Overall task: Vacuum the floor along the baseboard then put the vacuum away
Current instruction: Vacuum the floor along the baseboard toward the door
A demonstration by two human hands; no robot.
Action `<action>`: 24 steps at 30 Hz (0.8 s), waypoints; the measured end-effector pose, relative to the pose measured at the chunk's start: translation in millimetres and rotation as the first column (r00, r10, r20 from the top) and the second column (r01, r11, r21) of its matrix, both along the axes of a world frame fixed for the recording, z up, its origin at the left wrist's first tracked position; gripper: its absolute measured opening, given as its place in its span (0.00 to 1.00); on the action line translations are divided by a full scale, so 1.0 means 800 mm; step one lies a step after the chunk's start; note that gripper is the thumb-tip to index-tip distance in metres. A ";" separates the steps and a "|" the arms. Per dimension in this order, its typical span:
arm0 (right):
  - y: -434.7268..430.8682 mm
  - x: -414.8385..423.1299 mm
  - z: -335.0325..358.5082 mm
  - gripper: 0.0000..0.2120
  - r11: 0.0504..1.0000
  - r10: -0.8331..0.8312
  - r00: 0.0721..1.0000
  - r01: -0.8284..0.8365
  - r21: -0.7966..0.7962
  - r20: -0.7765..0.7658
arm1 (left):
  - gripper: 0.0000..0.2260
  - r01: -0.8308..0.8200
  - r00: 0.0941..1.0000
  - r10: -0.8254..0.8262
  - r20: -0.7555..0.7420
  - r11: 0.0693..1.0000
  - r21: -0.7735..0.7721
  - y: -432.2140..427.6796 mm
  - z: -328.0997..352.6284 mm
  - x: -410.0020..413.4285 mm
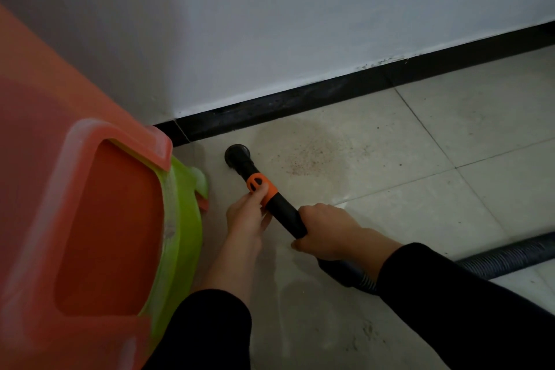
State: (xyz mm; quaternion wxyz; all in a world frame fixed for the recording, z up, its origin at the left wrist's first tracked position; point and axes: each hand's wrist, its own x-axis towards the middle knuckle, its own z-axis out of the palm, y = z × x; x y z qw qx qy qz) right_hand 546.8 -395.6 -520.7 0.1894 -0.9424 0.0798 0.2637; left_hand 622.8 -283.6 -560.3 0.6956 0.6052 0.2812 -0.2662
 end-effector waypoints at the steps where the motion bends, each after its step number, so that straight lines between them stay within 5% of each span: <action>1: -0.003 -0.002 0.001 0.17 1.000 -0.008 1.000 0.008 -0.003 -0.001 | 0.18 0.003 1.000 -0.003 0.002 1.000 0.003 -0.004 0.001 -0.001; 24: -0.030 -0.075 0.011 0.15 0.993 -0.121 0.992 0.121 0.009 -0.044 | 0.11 0.079 0.997 -0.079 -0.001 0.997 -0.010 -0.043 0.017 -0.065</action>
